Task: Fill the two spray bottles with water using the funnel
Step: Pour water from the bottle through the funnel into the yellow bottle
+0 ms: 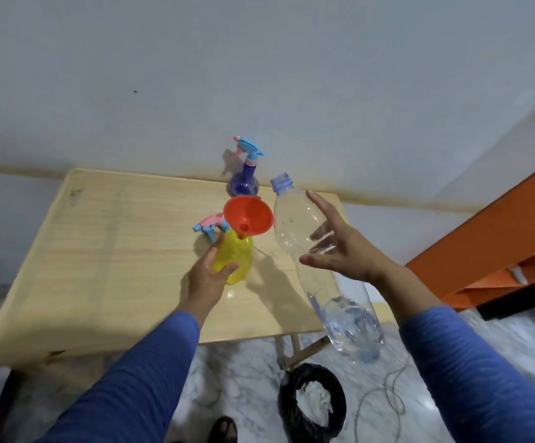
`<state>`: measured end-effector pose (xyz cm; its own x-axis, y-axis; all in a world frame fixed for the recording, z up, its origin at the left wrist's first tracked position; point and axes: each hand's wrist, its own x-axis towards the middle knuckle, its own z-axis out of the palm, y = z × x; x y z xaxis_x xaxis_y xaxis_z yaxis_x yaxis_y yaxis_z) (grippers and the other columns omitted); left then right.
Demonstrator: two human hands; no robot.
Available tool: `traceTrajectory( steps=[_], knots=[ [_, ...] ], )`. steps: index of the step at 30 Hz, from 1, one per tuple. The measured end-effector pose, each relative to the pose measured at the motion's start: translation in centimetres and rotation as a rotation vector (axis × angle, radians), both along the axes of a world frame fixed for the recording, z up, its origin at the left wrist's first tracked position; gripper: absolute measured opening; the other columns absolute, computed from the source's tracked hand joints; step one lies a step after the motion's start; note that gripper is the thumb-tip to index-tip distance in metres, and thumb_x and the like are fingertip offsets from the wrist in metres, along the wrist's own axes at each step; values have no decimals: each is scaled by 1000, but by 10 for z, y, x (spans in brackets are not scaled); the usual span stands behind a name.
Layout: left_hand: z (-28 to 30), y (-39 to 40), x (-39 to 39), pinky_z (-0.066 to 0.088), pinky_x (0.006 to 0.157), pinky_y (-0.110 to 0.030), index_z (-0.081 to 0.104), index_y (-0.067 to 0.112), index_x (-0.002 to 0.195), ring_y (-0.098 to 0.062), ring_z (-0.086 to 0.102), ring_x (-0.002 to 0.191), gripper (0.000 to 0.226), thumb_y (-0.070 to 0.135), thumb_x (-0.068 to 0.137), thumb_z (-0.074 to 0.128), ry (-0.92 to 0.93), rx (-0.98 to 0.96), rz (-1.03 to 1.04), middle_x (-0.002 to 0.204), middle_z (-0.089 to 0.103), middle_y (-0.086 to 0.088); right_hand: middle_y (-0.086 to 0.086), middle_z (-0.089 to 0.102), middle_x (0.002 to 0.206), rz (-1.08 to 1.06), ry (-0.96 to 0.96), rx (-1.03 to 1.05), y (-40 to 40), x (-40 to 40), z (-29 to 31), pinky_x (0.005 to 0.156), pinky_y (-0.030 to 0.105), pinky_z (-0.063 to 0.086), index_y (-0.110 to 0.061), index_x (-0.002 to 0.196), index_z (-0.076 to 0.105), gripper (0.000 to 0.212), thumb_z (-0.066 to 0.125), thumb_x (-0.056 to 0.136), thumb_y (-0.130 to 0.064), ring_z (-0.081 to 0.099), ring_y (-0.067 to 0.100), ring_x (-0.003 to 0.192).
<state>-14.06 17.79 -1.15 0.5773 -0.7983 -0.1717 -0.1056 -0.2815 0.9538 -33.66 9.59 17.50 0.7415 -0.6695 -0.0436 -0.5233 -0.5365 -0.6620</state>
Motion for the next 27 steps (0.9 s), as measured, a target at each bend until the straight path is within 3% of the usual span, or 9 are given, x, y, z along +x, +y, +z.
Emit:
traceTrajectory(
  steps=[3,7,11,17,22,27],
  knots=[
    [-3,0,2,42,84,-26,43,37,139,-18,56,112,66,35,80,72,19,-15,-3,120,63,2,-17,47,102,6,116,50,6,-2,5,73,4,47,-57,134,8,101,79,74,-19,63,9,86],
    [-1,1,2,38,83,-22,43,35,139,-10,51,107,66,29,81,73,68,-35,-6,124,61,2,-18,48,100,26,255,56,9,2,13,78,11,48,-64,131,7,101,80,73,-23,64,9,83],
    [-4,0,3,42,92,-26,41,39,139,-18,52,118,68,28,80,73,97,-53,-23,128,60,1,-31,41,96,46,342,39,8,3,25,76,10,48,-60,135,8,101,78,75,-18,59,3,83],
    [-7,-2,3,43,94,-29,41,42,138,-20,53,118,68,28,79,74,137,-64,-16,128,60,0,-24,48,94,62,462,16,2,2,40,88,26,49,-65,132,4,103,78,75,-22,59,1,87],
    [-8,-1,3,43,90,-27,40,40,139,-22,55,116,68,30,81,73,116,-66,-19,127,61,-1,-7,55,95,70,531,-17,-1,2,47,91,34,49,-68,131,3,104,79,73,-26,58,-1,84],
    [-4,-1,2,39,88,-23,40,36,140,-20,52,118,67,27,82,72,116,-61,-19,132,57,0,-18,49,91,85,555,-27,-2,2,52,91,33,49,-63,135,7,103,79,74,-23,57,-2,81]
  ],
)
